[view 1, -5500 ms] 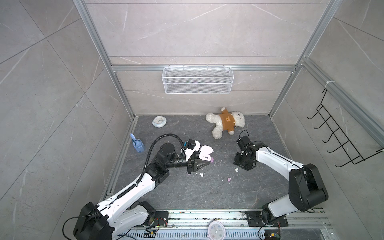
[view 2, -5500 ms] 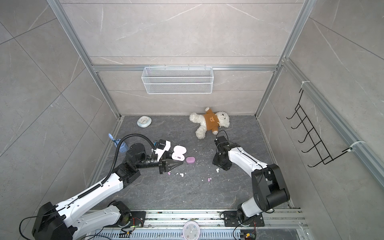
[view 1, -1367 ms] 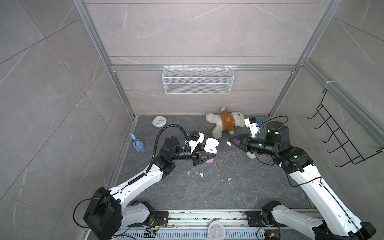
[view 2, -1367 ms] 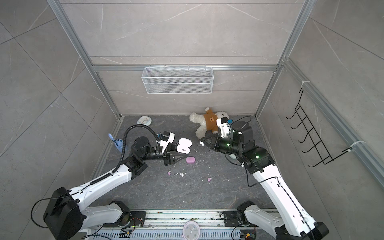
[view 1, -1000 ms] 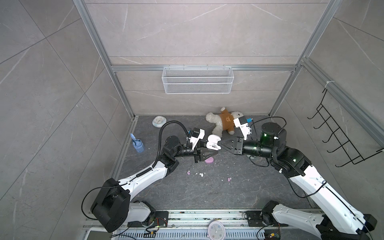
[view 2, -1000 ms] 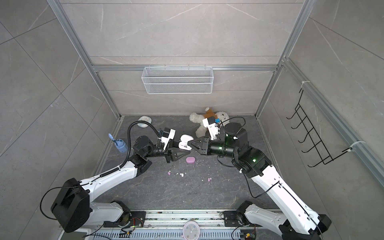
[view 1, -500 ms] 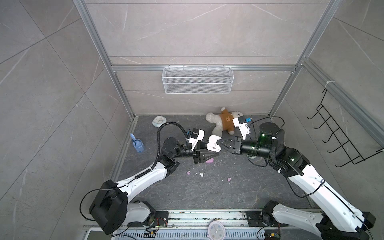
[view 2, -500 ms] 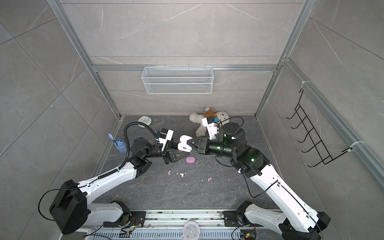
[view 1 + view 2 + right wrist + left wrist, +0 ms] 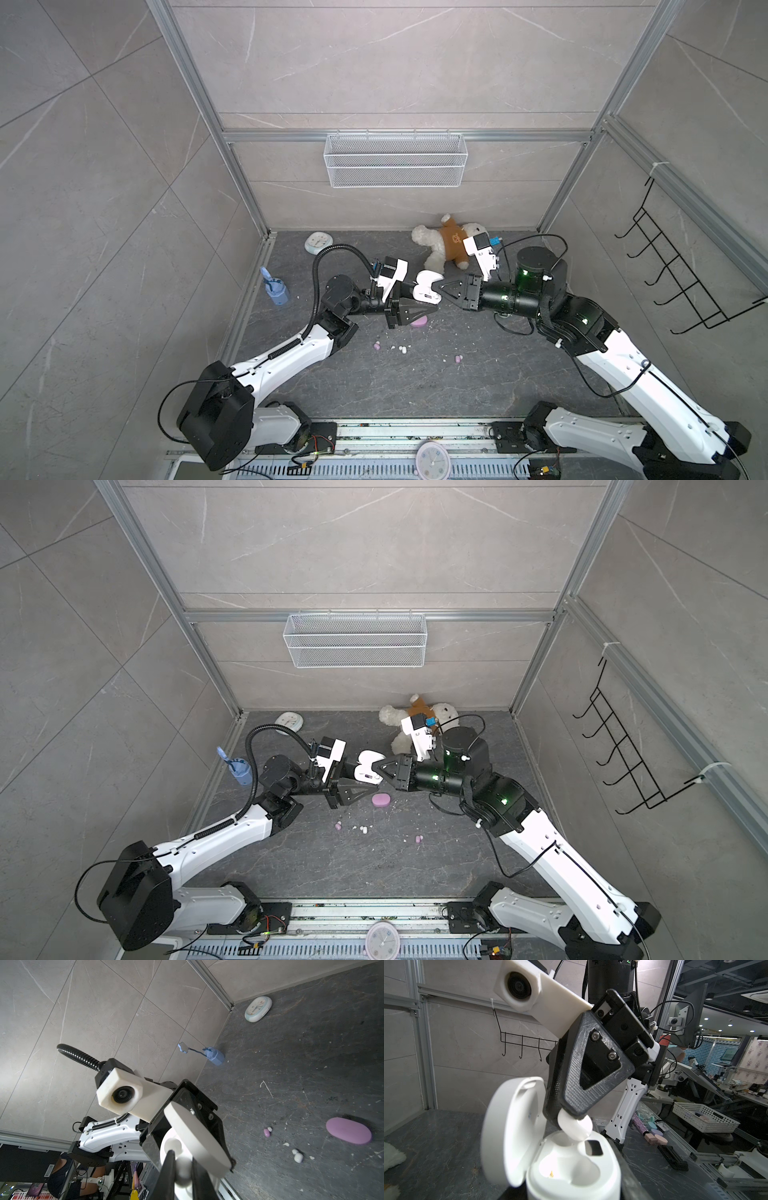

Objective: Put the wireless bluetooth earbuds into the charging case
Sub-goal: 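Lift the white earbud with the right gripper toward the open case in the left gripper, then pull the right gripper back from the case while the left gripper lowers it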

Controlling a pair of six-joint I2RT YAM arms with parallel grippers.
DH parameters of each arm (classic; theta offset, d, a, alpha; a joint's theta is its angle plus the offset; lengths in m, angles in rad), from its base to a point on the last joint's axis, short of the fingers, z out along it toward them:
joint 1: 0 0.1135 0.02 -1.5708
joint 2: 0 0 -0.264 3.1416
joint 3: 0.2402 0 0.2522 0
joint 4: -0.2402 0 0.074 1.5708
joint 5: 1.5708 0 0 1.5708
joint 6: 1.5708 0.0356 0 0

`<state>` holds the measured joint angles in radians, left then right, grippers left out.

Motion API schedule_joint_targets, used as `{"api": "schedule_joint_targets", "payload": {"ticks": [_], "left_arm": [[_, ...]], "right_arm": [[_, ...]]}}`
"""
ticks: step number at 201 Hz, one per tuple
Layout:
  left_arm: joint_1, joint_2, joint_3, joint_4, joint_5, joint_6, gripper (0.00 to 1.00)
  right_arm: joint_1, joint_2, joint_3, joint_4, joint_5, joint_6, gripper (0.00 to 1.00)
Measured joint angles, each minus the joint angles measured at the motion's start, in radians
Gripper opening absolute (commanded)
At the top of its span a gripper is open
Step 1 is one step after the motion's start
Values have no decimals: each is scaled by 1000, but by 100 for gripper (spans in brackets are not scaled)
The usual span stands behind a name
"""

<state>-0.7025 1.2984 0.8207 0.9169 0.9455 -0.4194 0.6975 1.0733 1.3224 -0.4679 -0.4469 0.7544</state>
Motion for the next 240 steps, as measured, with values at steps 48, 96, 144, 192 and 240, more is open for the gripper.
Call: {"api": "schedule_joint_targets", "payload": {"ticks": [48,96,144,192,240], "left_arm": [[1,0,0,-7,-2,0,26],[1,-6,0,-6,-14,-1,27],[3,-7,-5,-16,-37,0,26],[76,-55,-123,-24,-46,-1,25],[111,-216,-181,-160,-72,16,25]], "right_arm": [[6,1,14,-38,14,-31,39],[17,31,79,-82,21,-57,68],[24,41,121,-119,39,-78,78],[37,6,165,-216,64,-78,84],[38,-135,-40,-335,192,-65,91]]}}
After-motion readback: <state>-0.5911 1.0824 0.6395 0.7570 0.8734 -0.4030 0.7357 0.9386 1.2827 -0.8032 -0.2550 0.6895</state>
